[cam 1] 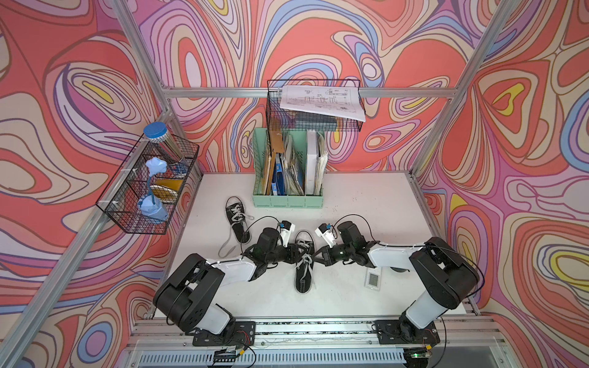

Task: Tie the shoes
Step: Cross the shoelace with the shoelace.

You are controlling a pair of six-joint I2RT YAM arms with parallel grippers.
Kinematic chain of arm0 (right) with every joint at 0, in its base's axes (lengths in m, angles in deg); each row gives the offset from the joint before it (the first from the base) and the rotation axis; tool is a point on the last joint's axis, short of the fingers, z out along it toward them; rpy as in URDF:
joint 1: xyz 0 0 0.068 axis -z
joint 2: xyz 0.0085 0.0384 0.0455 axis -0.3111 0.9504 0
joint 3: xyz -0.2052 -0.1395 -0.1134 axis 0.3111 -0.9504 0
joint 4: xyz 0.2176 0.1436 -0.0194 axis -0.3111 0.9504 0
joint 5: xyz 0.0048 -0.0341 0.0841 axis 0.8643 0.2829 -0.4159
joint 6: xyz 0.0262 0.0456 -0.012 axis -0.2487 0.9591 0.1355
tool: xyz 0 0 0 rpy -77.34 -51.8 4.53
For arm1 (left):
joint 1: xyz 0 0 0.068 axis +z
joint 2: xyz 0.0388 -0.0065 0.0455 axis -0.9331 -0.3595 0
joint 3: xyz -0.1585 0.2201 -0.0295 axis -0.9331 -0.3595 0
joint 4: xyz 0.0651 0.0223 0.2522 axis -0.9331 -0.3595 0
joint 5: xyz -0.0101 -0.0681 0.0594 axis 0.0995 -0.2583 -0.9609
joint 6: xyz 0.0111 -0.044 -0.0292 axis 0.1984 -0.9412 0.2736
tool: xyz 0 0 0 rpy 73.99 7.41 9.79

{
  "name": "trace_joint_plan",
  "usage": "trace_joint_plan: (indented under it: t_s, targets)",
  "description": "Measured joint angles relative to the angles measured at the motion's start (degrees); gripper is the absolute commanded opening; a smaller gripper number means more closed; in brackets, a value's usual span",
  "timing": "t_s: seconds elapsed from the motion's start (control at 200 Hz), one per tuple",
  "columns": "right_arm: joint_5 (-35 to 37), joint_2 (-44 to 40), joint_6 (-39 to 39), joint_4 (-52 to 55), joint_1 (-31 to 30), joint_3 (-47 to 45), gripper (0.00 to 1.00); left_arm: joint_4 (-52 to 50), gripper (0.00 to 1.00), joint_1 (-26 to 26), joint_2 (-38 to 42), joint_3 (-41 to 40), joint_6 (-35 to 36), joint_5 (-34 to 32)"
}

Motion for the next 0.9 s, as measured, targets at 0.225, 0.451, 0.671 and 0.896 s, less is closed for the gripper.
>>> trace_joint_plan:
  t_s: [0.225,0.451,0.671,0.896]
  targets:
    - [-0.04,0.0,-0.02,0.0,-0.11,0.0,0.0,0.42,0.26,0.0,-1.66,2.25,-0.42,1.03]
    - [0.13,0.0,-0.28,0.33,-0.35,0.09,0.0,0.24,0.21,0.02,-2.58,2.49,-0.35,1.18]
    - [0.28,0.0,-0.55,1.01,-0.37,0.44,0.0,-0.57,0.23,0.0,-3.02,3.98,-0.22,2.1]
    - [0.63,0.0,-1.16,2.19,-0.37,1.73,0.0,-3.02,0.1,0.0,-3.02,4.04,0.63,2.49]
